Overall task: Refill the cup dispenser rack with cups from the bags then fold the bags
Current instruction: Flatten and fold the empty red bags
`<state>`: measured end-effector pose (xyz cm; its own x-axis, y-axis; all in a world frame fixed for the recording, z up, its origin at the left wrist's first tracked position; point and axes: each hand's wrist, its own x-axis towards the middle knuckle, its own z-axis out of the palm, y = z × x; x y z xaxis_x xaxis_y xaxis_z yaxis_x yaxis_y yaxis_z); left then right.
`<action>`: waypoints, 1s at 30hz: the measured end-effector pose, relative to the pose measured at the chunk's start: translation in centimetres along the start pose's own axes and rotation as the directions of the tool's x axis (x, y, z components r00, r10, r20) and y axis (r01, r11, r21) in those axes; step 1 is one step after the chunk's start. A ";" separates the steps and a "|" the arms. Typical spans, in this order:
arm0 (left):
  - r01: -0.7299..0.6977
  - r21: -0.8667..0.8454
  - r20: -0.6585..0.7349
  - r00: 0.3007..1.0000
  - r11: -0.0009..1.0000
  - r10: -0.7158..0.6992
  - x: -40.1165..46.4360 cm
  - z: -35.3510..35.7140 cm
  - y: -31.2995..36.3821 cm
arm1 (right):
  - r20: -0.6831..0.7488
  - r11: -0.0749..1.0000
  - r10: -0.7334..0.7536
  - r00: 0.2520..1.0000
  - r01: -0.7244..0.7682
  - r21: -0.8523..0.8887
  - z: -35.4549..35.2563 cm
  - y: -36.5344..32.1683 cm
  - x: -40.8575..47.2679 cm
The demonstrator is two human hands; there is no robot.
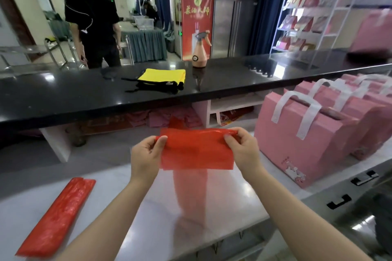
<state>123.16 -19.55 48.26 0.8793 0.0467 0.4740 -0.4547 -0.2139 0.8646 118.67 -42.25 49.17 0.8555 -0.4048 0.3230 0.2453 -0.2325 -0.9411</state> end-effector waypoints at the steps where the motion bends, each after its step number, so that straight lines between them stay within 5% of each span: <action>1: -0.033 -0.005 -0.014 0.999 0.999 0.032 0.5 -0.1 0.5 | -0.007 1.000 -0.014 1.000 0.014 0.013 -0.1 -0.6 0.3; 12: -0.124 -0.111 0.025 0.992 0.986 0.127 2.8 -0.5 4.5 | -0.057 0.992 -0.058 0.997 0.064 0.110 -0.3 -3.9 1.5; 23: -0.026 -0.240 0.117 0.992 0.970 0.056 1.3 -2.3 3.4 | -0.056 0.994 0.003 0.998 0.004 0.110 0.1 -3.6 0.0; 30: 0.002 -0.117 0.083 0.997 0.993 0.008 -0.6 -2.1 1.5 | -0.023 0.992 0.062 0.998 -0.059 0.110 0.0 -2.2 -1.5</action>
<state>121.61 -17.83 49.64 0.8845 -0.0361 0.4652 -0.4664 -0.0978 0.8792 116.81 -41.11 50.78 0.8583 -0.4386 0.2662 0.2431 -0.1092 -0.9638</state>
